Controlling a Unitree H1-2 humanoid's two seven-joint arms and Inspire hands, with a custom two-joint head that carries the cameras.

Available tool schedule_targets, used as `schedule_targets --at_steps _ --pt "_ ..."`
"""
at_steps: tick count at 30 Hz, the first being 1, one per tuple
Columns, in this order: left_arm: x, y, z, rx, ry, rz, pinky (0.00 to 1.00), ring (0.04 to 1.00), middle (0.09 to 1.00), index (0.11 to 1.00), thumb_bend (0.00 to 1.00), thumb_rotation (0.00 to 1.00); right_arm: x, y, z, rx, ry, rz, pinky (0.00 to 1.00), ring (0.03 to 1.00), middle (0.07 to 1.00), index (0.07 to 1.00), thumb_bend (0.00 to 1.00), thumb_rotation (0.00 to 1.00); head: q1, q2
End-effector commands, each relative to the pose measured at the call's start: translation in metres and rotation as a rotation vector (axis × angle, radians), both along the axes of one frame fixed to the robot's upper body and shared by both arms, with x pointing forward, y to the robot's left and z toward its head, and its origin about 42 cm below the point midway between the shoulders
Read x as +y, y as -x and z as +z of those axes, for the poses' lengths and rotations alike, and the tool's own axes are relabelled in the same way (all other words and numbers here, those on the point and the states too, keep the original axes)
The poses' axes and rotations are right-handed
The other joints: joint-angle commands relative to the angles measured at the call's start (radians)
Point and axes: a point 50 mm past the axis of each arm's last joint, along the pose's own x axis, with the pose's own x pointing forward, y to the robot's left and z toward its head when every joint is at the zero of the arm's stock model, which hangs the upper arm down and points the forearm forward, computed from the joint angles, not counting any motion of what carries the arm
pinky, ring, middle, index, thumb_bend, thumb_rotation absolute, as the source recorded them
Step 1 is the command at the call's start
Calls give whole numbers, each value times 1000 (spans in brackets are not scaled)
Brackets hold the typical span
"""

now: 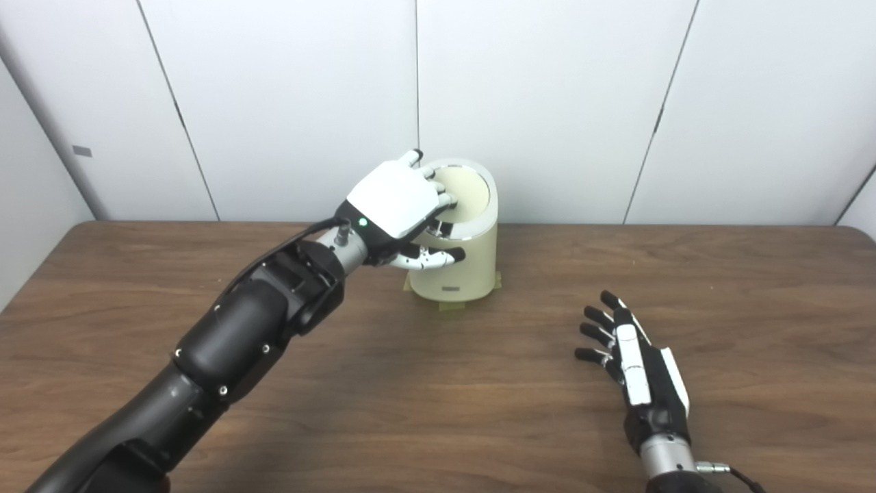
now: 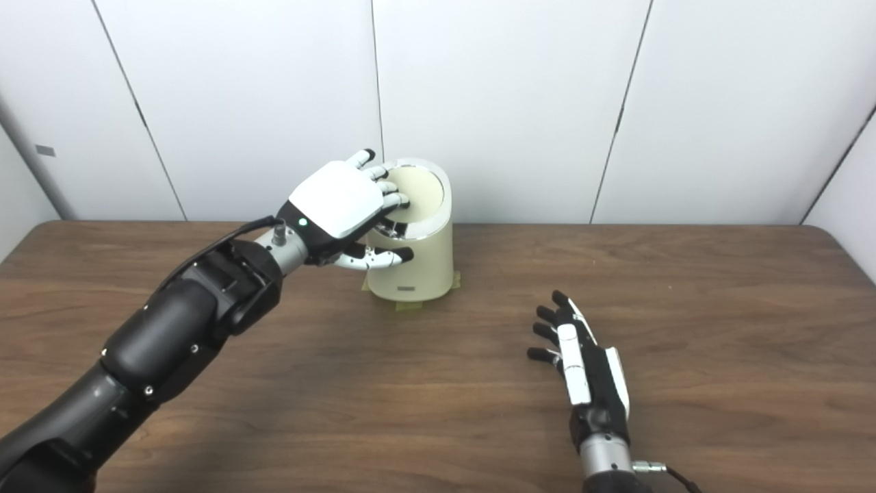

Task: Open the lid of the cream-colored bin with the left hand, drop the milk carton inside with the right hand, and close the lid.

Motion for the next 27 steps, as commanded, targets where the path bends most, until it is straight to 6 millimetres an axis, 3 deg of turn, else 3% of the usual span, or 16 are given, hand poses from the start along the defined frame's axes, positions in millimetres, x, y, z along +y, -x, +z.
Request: schedule_targets --at_steps 1,3,6,8,13,16,20,27 --pt "4 6 6 -27 161 -35 948 869 827 811 425 952 -1 -8 14 -60 1 10 690 818 851 907 467 1000 -4 1" --pt "7 13 10 -86 303 -56 872 823 795 794 401 853 -2 -9 16 -66 3 9 700 816 850 902 464 1000 -7 3" --pt "10 30 15 -122 511 -48 736 785 794 812 364 889 -2 -11 19 -83 -4 7 704 816 849 892 473 1000 -2 2" --pt "12 40 15 -99 642 -33 699 792 815 831 360 910 -2 -13 22 -98 -24 3 702 815 850 889 488 994 -5 2" --pt "26 64 12 41 895 26 793 881 883 867 358 934 2 -17 34 -146 -41 19 709 829 858 890 540 957 -22 4" --pt "38 74 2 104 1035 66 806 883 885 866 353 907 2 -18 40 -182 -35 33 722 839 867 892 536 971 -24 3" --pt "59 89 -15 160 1179 149 827 867 868 866 335 948 1 -23 47 -215 -58 34 774 855 878 882 587 945 -31 3" --pt "92 121 -66 331 1479 293 864 870 881 901 374 988 -3 -27 52 -234 -18 42 846 882 889 860 593 987 -41 4"
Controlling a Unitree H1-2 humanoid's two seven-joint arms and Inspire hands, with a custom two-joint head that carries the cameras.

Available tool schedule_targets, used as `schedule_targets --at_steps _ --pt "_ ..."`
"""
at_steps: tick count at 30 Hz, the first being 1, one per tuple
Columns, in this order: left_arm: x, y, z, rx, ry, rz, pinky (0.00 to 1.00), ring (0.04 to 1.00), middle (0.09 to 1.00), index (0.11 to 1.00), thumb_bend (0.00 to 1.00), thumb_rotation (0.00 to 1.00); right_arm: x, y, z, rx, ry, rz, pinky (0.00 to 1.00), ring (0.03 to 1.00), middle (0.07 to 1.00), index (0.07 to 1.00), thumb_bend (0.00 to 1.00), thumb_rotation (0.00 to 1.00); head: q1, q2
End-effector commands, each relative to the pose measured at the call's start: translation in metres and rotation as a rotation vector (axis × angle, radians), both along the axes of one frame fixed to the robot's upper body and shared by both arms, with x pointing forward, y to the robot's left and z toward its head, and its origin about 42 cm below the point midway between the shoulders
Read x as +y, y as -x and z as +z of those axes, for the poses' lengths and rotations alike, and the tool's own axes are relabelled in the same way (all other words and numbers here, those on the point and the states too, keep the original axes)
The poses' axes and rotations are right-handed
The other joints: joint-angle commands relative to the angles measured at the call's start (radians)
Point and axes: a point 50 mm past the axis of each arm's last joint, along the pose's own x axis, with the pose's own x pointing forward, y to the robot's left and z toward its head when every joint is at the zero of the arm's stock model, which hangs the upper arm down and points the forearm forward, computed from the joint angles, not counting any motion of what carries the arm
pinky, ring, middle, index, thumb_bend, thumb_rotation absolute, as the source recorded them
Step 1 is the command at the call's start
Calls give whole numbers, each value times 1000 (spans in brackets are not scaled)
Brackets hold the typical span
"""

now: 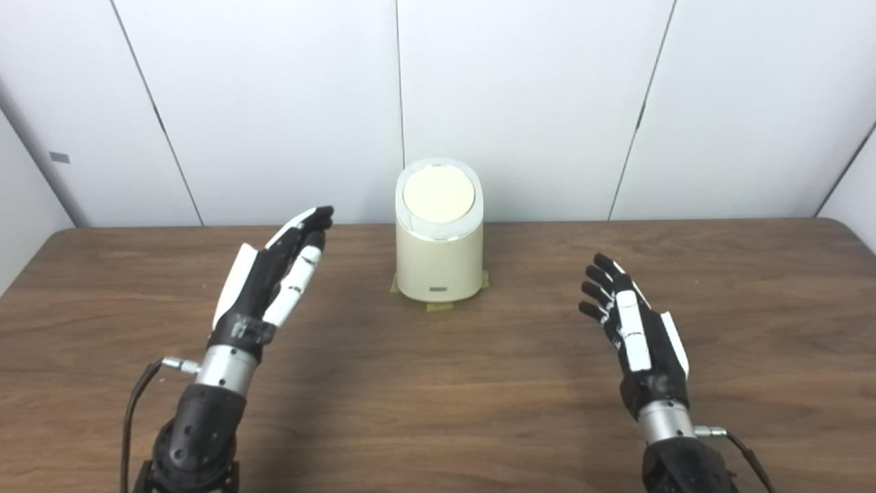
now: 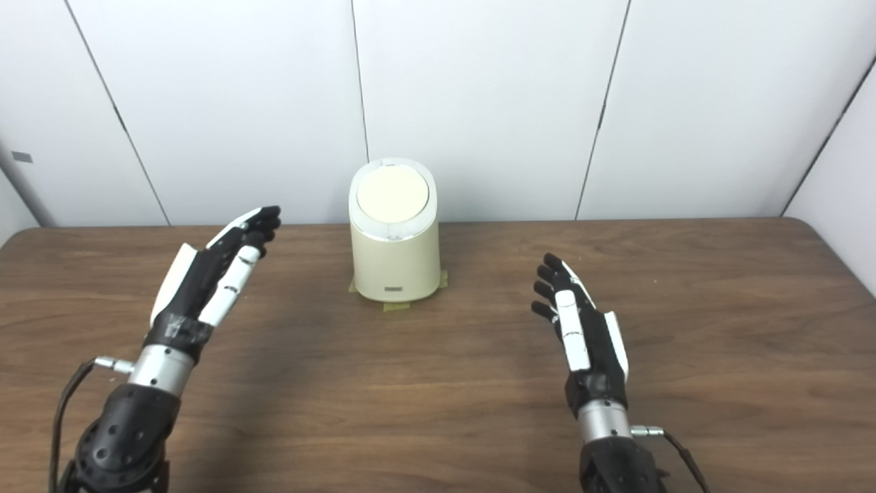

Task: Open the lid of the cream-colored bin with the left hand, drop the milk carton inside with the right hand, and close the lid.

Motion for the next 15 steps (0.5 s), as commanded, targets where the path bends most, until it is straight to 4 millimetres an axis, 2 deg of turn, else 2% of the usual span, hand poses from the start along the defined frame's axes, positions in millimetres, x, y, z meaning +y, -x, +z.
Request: schedule_targets --at_steps 1,3,5,12,15 --pt "-1 7 2 -5 125 -4 893 888 897 919 378 986 1 -6 23 -105 12 22 860 889 892 860 597 995 -1 2" --pt "-2 16 -11 57 223 -20 970 956 964 975 373 996 0 -6 23 -99 11 25 884 905 901 868 601 999 -1 2" --pt "-4 23 -20 90 272 -23 994 991 993 995 360 1000 -2 -6 21 -97 12 25 897 914 908 878 601 1000 0 2" --pt "-9 28 -29 91 328 -15 1000 1000 1000 1000 361 1000 -9 -13 17 -95 -11 22 924 927 922 897 600 1000 19 5" --pt "-6 27 -32 87 340 -6 1000 1000 1000 1000 377 1000 -14 -14 13 -94 -4 24 928 937 933 904 631 1000 28 9"
